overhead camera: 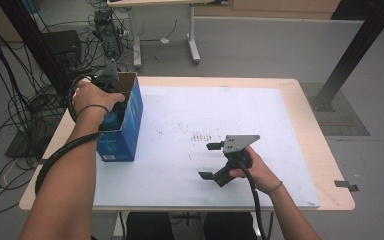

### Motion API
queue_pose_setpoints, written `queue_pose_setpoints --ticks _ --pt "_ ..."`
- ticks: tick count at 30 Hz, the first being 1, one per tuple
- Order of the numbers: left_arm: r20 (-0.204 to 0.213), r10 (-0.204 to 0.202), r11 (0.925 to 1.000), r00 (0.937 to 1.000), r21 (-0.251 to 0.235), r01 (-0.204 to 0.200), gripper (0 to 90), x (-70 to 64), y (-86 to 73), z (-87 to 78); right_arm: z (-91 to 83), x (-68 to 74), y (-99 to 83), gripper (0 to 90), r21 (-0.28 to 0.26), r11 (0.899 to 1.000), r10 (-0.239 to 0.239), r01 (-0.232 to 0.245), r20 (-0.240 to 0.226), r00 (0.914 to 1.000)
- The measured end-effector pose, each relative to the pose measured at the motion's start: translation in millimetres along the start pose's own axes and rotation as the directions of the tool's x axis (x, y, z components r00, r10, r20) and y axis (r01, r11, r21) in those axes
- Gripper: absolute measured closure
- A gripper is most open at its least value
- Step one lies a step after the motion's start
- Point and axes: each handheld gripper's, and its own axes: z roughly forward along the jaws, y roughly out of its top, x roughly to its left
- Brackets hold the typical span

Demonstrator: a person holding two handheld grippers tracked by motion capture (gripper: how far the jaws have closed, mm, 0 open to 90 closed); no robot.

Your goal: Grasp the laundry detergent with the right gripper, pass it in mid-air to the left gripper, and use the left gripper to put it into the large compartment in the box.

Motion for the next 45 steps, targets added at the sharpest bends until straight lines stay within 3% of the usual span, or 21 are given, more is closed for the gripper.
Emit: queue_pose_setpoints --ticks 18,26,31,45 --pt "0.002 0.006 1.0000 1.0000 0.000 -0.006 36.8 0.6 1.1 0.7 4.0 -0.4 -0.6 2.2 0.004 1.000 0.003 -0.003 -0.010 0.9999" --pt "0.006 0.002 1.0000 1.0000 0.002 -0.002 31.7 4.1 1.3 0.3 4.5 -0.9 -1.6 2.2 0.006 1.000 0.005 -0.005 -0.012 0.9999" --pt "0.031 -0.004 1.0000 0.9995 0.003 0.004 30.8 8.2 0.6 -4.4 4.5 -1.5 -1.4 2.3 0.007 1.000 0.007 -0.007 -0.011 0.9999" --pt "0.037 -0.017 0.9997 0.9992 -0.017 0.018 29.6 8.6 -6.5 -30.7 3.6 1.6 4.1 2.4 0.009 1.000 -0.008 0.008 -0.007 0.9999"
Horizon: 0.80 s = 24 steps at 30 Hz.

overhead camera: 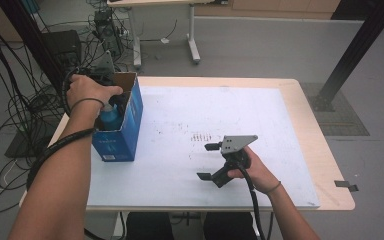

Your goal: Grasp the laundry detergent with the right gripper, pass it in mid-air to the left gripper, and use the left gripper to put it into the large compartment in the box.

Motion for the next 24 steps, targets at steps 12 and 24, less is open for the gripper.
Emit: queue_pose_setpoints --ticks 12,24 --pt "-0.004 0.019 0.9988 0.9998 -0.046 -0.019 26.2 -3.3 -8.2 -42.0 -1.2 1.9 2.6 2.4 -0.004 1.000 -0.006 0.006 0.002 1.0000" --pt "0.004 0.066 0.9925 0.9978 -0.103 -0.066 16.4 -14.8 -20.7 -77.1 -3.0 2.0 4.9 2.4 -0.008 1.000 -0.014 0.014 0.005 0.9999"
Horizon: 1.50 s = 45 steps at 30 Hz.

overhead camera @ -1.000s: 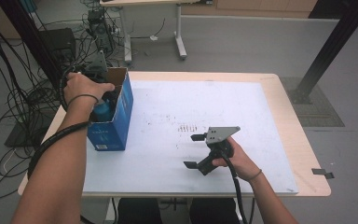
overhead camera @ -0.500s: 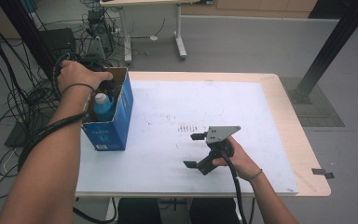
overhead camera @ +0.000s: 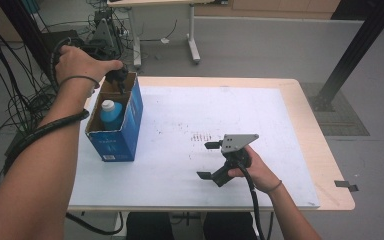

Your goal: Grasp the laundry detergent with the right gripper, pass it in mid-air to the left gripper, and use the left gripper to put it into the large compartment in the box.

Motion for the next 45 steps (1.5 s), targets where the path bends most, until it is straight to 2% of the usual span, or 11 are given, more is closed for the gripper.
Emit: queue_pose_setpoints --ticks 8,10,12,19,29,37,39,40,43,44,45 --pt "0.008 0.034 0.9985 0.9994 -0.043 -0.034 8.0 -8.3 -7.5 -23.5 -2.2 -0.4 -2.2 2.4 -0.005 1.000 0.007 -0.007 0.007 0.9999" --pt "-0.010 0.054 0.9974 0.9985 -0.046 -0.055 7.7 -15.8 -8.6 -29.7 -2.7 -0.9 -2.1 2.4 -0.004 1.000 0.008 -0.008 0.010 0.9999" --pt "-0.002 0.068 0.9960 0.9977 -0.058 -0.068 7.4 -20.1 -11.5 -32.9 -3.6 -1.7 -2.3 2.4 -0.004 1.000 0.011 -0.011 0.015 0.9998" --pt "0.006 0.168 0.9826 0.9857 -0.081 -0.167 6.7 -45.4 -20.2 -39.6 -9.1 -4.8 -2.1 2.4 0.000 1.000 0.021 -0.021 0.042 0.9989" --pt "0.040 0.252 0.9628 0.9668 -0.110 -0.247 6.3 -74.5 -25.8 -39.0 -25.4 -5.5 2.3 2.4 0.005 0.999 0.043 -0.043 0.091 0.9949" --pt "0.060 0.333 0.9399 0.9409 -0.100 -0.327 6.4 -100.1 -29.1 -24.3 -41.3 -9.1 0.4 2.5 0.000 0.997 0.082 -0.083 0.135 0.9874" --pt "0.059 0.362 0.9300 0.9305 -0.093 -0.356 6.3 -108.9 -30.6 -20.2 -44.7 -9.7 0.6 2.5 0.005 0.996 0.087 -0.089 0.150 0.9848" --pt "0.060 0.382 0.9222 0.9224 -0.093 -0.376 6.3 -114.1 -32.2 -17.0 -45.9 -9.8 0.8 2.5 0.006 0.996 0.092 -0.094 0.157 0.9834" --pt "0.063 0.411 0.9102 0.9094 -0.085 -0.405 6.3 -126.2 -35.6 -6.8 -50.4 -10.5 4.4 2.4 0.018 0.994 0.104 -0.109 0.185 0.9772" --pt "0.074 0.429 0.9022 0.9003 -0.083 -0.423 6.3 -129.6 -36.9 -1.8 -51.2 -10.3 6.0 2.4 0.022 0.994 0.105 -0.111 0.193 0.9755" --pt "0.074 0.437 0.8987 0.8965 -0.081 -0.431 6.3 -133.1 -38.4 2.3 -52.5 -10.5 8.2 2.2 0.026 0.993 0.108 -0.116 0.202 0.9735"
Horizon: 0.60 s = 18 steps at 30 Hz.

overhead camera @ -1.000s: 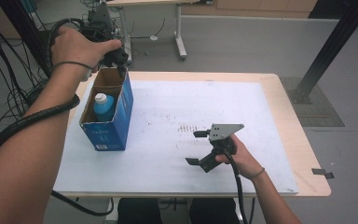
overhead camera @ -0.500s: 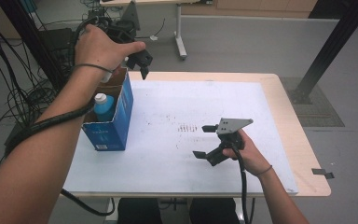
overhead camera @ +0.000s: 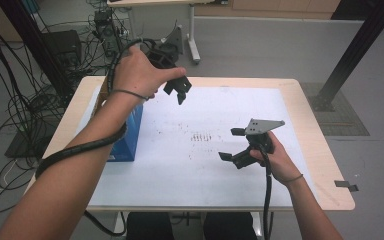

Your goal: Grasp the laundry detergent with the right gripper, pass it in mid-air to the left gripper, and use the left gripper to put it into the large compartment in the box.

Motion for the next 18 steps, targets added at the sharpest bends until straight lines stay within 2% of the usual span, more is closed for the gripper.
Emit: queue_pose_setpoints --ticks 7,11,15,18 --pt "0.018 0.067 0.9971 0.9976 0.034 -0.068 6.0 -16.2 0.0 29.3 -4.7 2.3 11.5 2.3 0.032 0.999 0.026 -0.029 0.070 0.9972" --pt "0.024 0.082 0.9962 0.9964 0.027 -0.083 5.9 -22.3 -5.2 44.9 -7.6 2.0 15.9 2.4 0.042 0.998 0.045 -0.049 0.106 0.9934" --pt "0.021 0.108 0.9934 0.9940 0.037 -0.108 5.9 -29.5 -9.2 62.1 -11.9 -0.2 17.5 2.5 0.041 0.997 0.067 -0.072 0.122 0.9903" --pt "0.019 0.112 0.9927 0.9935 0.044 -0.113 5.9 -34.3 -12.6 75.3 -13.6 -1.5 18.5 2.5 0.049 0.994 0.086 -0.093 0.137 0.9868"
